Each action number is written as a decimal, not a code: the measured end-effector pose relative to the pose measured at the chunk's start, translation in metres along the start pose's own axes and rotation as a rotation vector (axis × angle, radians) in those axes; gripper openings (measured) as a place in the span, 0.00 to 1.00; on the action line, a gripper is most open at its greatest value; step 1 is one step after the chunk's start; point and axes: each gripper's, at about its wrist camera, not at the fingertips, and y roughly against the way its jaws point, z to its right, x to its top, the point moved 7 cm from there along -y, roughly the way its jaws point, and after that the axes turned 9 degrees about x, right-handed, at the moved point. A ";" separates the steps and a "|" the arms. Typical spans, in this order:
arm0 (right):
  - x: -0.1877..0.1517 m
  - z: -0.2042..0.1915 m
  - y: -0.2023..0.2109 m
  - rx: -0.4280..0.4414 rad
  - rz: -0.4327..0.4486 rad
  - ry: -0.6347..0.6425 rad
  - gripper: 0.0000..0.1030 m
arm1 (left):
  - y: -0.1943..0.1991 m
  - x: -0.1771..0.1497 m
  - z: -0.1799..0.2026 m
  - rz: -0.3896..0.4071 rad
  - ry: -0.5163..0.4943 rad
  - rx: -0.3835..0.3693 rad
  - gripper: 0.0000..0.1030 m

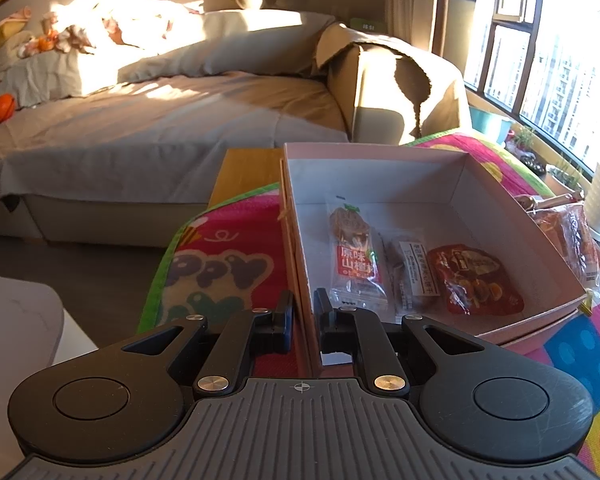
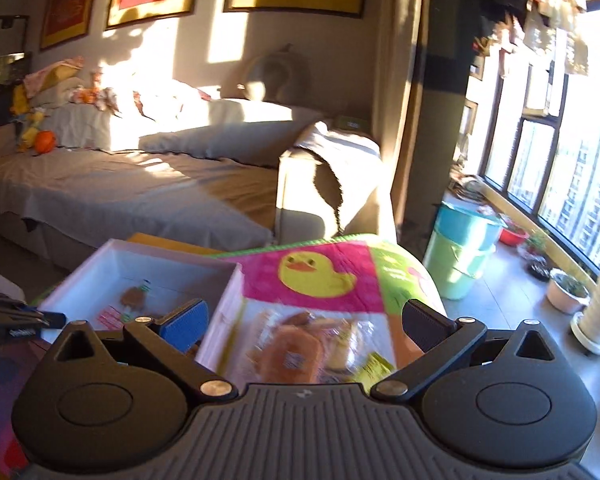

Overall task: Organize objects
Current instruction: 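Lower the sweets tray into the pink box and open the right tool, then grasp the yellow cheese stick packet with the right tool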

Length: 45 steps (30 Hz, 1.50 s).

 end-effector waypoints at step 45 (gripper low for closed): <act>-0.063 0.086 -0.118 -0.046 -0.223 -0.454 0.63 | 0.002 -0.001 -0.002 0.005 0.006 -0.006 0.13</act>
